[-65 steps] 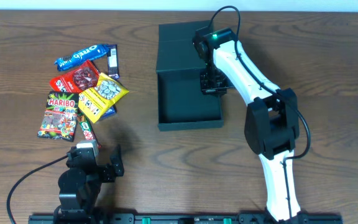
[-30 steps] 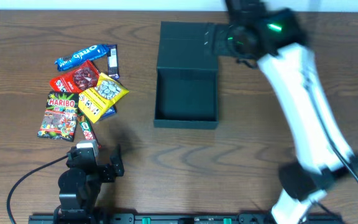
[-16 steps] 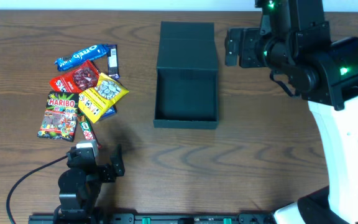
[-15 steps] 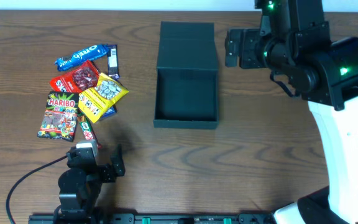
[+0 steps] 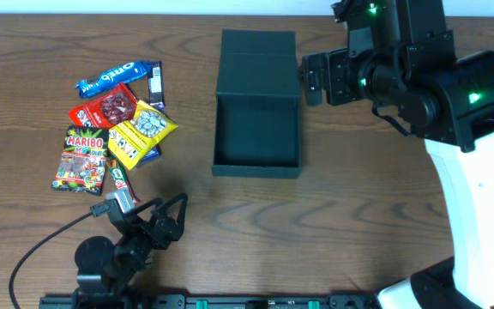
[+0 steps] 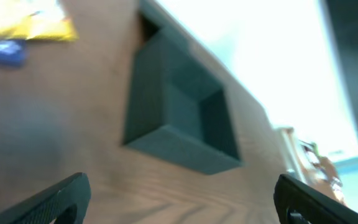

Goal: Pack container
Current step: 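Reach the left gripper to the Haribo bag and grasp it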

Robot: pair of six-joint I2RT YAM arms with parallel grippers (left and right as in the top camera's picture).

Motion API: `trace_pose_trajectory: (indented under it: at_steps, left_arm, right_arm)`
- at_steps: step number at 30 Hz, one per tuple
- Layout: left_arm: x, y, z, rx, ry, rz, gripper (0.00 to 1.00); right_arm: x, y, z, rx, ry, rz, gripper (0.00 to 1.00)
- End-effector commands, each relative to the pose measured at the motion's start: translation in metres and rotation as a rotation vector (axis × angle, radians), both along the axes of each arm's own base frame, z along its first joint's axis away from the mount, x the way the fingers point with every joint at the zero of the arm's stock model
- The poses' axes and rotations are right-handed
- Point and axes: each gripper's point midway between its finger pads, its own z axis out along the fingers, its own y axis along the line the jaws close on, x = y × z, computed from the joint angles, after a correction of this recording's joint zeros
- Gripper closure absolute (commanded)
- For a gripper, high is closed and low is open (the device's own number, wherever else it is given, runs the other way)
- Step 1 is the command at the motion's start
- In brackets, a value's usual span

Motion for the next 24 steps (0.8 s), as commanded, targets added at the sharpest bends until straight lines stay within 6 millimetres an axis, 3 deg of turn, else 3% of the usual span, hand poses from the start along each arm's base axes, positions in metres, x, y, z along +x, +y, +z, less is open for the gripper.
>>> trace_pose_trajectory:
  at_steps: [1, 4, 10, 13, 17, 24]
  left_arm:
    - [-0.005, -0.006, 0.014, 0.038, -0.065, -0.055, 0.04]
    - [-0.003, 0.015, 0.016, 0.174, -0.048, 0.044, 0.04]
    - [-0.006, 0.084, 0.034, 0.602, 0.129, 0.277, 0.05]
    - [0.004, 0.090, 0.040, 0.639, 0.259, 0.275, 0.05]
    - [0.018, 0.114, 0.038, 0.690, 0.465, 0.371, 0.05]
    - [0.058, 0.129, 0.039, 0.830, 0.602, 0.358, 0.05]
  right_arm:
    - [-0.004, 0.006, 0.000, -0.001, 0.000, 0.078, 0.01]
    - [-0.004, 0.006, 0.000, -0.001, -0.001, 0.079, 0.01]
    - [0.000, 0.007, 0.003, -0.008, -0.029, 0.097, 0.01]
    - [0.003, 0.008, 0.006, -0.009, -0.048, 0.105, 0.01]
    - [0.002, 0.008, 0.006, -0.019, -0.051, 0.116, 0.01]
    - [0.002, 0.008, 0.005, -0.036, -0.056, 0.134, 0.01]
